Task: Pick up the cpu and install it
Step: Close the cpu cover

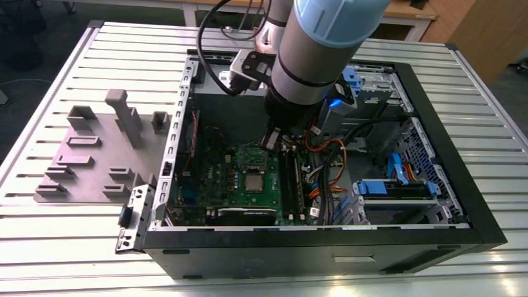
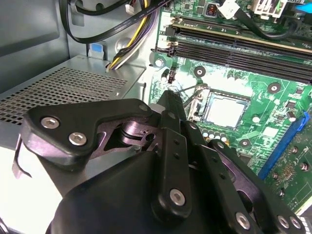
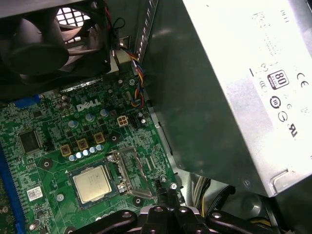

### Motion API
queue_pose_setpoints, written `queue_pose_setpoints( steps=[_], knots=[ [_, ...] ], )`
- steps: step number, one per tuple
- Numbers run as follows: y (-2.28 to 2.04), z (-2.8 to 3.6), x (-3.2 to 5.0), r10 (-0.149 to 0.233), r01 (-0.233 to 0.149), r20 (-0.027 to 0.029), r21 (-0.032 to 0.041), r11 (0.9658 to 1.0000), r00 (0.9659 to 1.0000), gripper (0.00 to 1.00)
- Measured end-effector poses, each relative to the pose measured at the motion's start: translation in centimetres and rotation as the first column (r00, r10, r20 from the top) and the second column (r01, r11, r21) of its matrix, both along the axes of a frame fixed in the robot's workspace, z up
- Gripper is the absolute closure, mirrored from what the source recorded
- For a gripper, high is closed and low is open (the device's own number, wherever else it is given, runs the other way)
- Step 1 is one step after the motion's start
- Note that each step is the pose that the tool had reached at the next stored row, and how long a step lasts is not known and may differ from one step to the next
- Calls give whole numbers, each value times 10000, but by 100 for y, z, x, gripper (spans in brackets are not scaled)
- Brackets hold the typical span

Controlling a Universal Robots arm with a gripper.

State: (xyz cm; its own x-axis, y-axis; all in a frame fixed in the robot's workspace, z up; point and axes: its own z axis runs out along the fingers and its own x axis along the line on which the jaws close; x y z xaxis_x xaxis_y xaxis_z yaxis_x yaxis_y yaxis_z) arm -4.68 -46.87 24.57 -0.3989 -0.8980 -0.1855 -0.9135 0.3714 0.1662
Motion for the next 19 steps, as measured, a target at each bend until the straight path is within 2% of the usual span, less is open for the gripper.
queue_pose_setpoints(
  steps=[19],
  knots=[
    [-53, 0, 0, 7, -7, 0, 0, 10000, 10000, 89]
  ],
)
